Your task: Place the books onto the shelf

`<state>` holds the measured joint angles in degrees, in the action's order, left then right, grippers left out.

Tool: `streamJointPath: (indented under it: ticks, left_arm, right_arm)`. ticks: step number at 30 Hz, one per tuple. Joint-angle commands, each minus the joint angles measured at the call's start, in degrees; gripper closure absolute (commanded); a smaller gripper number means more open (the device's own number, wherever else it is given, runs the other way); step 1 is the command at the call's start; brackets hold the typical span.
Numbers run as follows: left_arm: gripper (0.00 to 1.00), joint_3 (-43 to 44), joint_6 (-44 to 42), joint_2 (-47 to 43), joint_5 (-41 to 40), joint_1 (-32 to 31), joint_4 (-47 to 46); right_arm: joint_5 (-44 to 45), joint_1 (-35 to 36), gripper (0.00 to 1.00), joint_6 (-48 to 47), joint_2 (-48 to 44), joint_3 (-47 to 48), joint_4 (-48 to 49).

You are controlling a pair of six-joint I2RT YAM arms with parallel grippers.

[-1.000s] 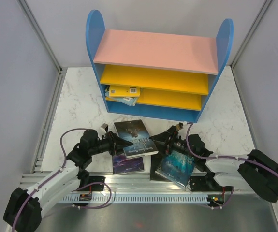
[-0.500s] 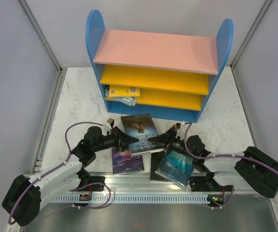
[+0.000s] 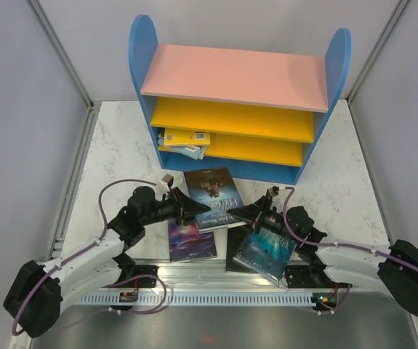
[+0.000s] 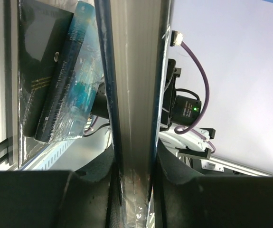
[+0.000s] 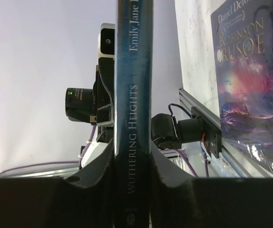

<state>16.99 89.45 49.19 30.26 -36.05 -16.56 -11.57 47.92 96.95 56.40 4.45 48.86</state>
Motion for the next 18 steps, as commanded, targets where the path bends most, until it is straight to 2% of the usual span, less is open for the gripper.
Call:
streamJointPath:
  ticks: [1, 2, 5, 8, 9, 11, 12, 14, 15, 18]
  left_arm:
    - [0.98, 2.6, -5.51, 0.73, 0.33, -0.94, -1.11]
    - [0.98, 2.87, -5.77, 0.91, 0.59, -1.21, -1.11]
    - [0.98, 3.4, -6.92, 2.49, 2.42, -2.0, -0.85]
    - [0.91, 3.4, -8.5, 3.81, 4.97, -2.09, 0.81]
    - [0.89, 3.22, -8.85, 3.63, 5.24, -2.09, 1.35]
    - [0.77, 2.7, -9.55, 1.89, 4.9, -2.09, 2.58]
    - [0.68, 2.69, -9.9, 1.18, 4.63, -2.09, 4.32]
    - [0.59, 2.96, -11.22, -0.49, 4.19, -2.09, 6.61]
    - [0.51, 2.87, -11.66, -0.85, 4.11, -2.09, 7.06]
    - [0.4, 2.43, -11.67, -1.81, 4.28, -2.09, 7.68]
  right_arm:
    - [3.04, -0.02, 0.82, -1.14, -0.41, 3.55, 4.67]
    - [3.31, -0.02, 0.98, -1.41, -0.76, 3.9, 4.06]
    - [3.92, -0.02, 1.0, -3.25, -4.36, 5.39, -2.08]
    - [5.07, -0.02, 1.0, -7.72, -13.99, 9.07, -17.53]
    - [5.5, -0.02, 1.0, -9.3, -16.04, 10.13, -26.01]
    - [6.91, -0.11, 1.0, -12.91, -21.65, 13.03, -33.53]
    - [7.18, -0.11, 1.0, -13.62, -23.34, 13.74, -39.14]
    - [8.58, -0.11, 1.0, -14.85, -27.81, 15.06, -43.65]
    - [9.19, -0.2, 1.0, -15.03, -29.32, 15.41, -47.33]
    - [13.13, -0.2, 1.0, -15.82, -34.15, 17.17, -55.32]
